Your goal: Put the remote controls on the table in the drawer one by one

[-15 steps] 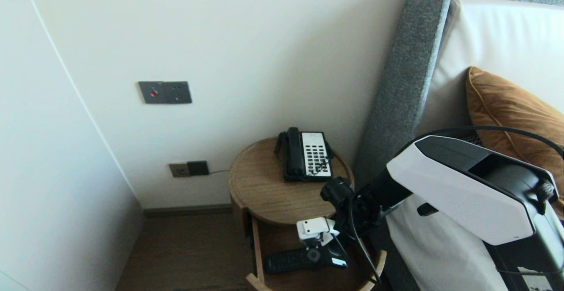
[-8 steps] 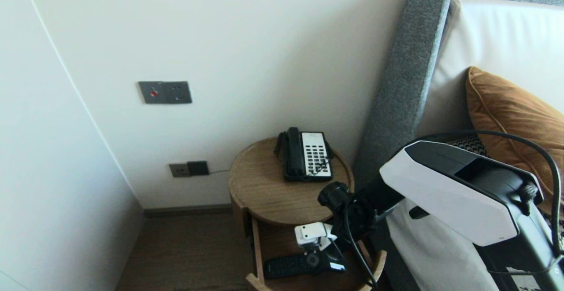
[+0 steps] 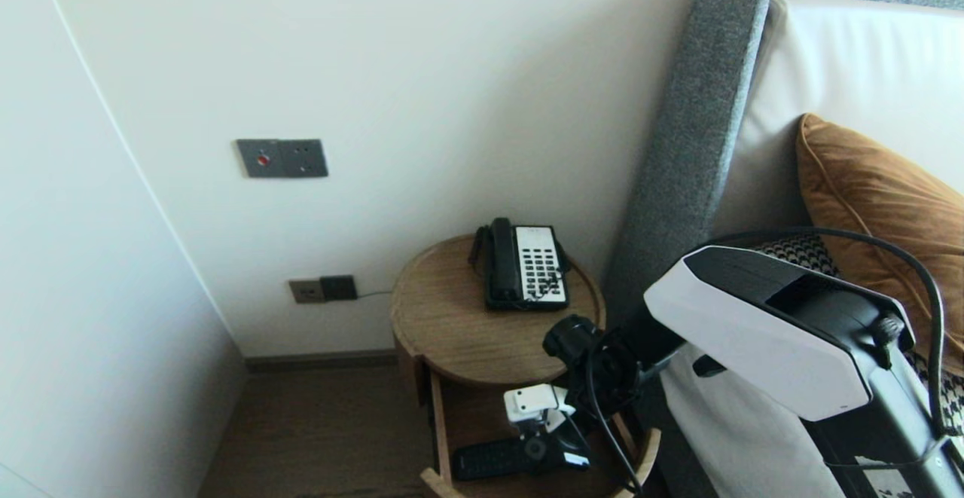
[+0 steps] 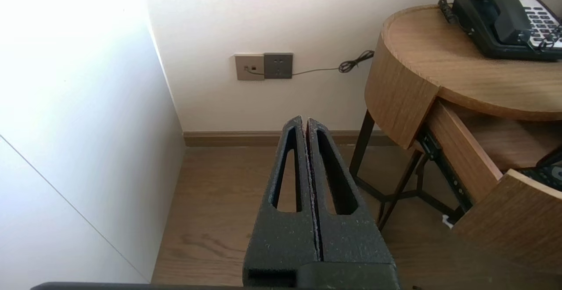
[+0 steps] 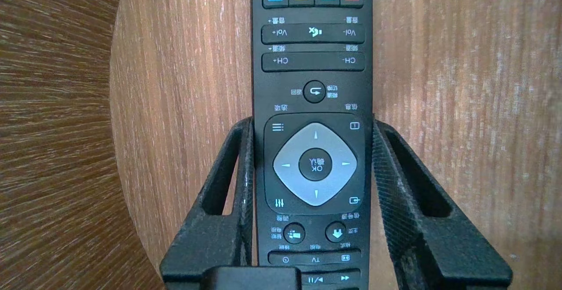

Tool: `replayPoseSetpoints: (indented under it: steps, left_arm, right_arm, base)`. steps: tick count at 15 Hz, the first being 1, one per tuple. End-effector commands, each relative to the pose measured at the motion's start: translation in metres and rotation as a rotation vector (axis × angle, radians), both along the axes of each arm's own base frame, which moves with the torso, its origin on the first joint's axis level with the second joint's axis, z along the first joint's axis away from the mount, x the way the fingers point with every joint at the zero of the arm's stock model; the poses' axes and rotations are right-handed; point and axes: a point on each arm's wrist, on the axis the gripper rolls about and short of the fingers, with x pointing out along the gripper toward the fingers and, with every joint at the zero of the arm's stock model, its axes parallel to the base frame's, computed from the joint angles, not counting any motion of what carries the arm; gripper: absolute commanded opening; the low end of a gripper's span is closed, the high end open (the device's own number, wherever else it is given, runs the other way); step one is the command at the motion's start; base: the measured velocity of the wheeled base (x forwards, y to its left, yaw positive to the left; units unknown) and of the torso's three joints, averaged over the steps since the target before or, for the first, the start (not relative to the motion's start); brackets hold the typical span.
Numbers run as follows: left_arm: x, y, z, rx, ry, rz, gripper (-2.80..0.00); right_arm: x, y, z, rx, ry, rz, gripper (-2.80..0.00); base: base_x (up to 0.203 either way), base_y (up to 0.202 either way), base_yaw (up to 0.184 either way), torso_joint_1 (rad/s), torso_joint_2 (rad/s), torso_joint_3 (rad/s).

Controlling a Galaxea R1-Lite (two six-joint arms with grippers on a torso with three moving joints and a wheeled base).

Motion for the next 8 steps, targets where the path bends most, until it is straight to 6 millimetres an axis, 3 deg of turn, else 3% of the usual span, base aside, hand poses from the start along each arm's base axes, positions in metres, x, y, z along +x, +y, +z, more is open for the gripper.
replayPoseSetpoints:
  steps: [1,8]
  left_arm:
    - [0.000,0.000,0.000,0.000,-0.001,0.001,-2.80]
    - [0.000,0.000,0.000,0.000,-0.002,0.001,-2.80]
  right_arm:
    - [0.000,0.000,-0.004,-0.001,0.005,0.007,-2.80]
    - [0.011,0.006,0.002,0.021,-0.035,0.003,-2.80]
  base:
    - [0.000,0.000,0.000,0.000,0.00,0.000]
    - [0.000,0.000,0.000,0.000,0.00,0.000]
